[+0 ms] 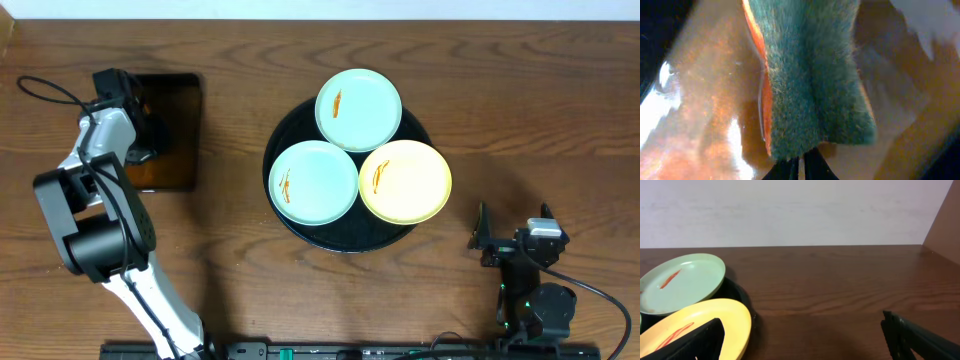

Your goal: Clean dirty plates on tray and stack at the side

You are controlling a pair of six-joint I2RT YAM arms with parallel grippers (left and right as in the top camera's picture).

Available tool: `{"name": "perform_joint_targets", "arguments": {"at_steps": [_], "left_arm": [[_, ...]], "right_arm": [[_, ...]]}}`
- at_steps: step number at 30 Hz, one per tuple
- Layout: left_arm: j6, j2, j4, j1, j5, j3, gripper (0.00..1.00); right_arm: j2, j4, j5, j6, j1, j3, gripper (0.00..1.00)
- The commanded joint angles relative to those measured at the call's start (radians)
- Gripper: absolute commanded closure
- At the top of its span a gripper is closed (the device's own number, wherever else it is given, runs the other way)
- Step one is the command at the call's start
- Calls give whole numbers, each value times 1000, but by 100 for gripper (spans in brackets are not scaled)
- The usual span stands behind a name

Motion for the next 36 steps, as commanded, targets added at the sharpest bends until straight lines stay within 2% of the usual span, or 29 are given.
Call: {"name": "perform_joint_targets", "arguments": {"at_steps": [1, 7, 10, 17, 20, 26, 27, 30, 33, 36], "left_arm": [[-5, -121, 32, -2, -1, 6, 93], [-5, -127, 99, -2, -1, 5, 93], [-5, -45, 134, -2, -1, 3, 92], [-5, 102, 111, -2, -1, 2, 92], [-4, 83, 107, -2, 0, 3, 92], [-4, -78, 119, -2, -1, 4, 92], [-5, -103, 133, -2, -1, 4, 89], [-5, -130, 178, -2, -1, 4, 56], [-5, -108, 199, -1, -2, 4, 45], [-5, -65, 233, 0, -2, 4, 40]], "right_arm": [[-4, -4, 3, -11, 15, -2, 1], [-4, -4, 3, -11, 15, -2, 1], [-4, -4, 3, -11, 15, -2, 1], [-4, -4, 3, -11, 15, -2, 1], [-4, -4, 3, -11, 15, -2, 1], [-4, -4, 3, -11, 15, -2, 1], [-4, -4, 3, -11, 15, -2, 1], [-4, -4, 3, -11, 15, -2, 1], [-4, -4, 3, -11, 15, -2, 1], [-4, -4, 3, -11, 15, -2, 1]]}}
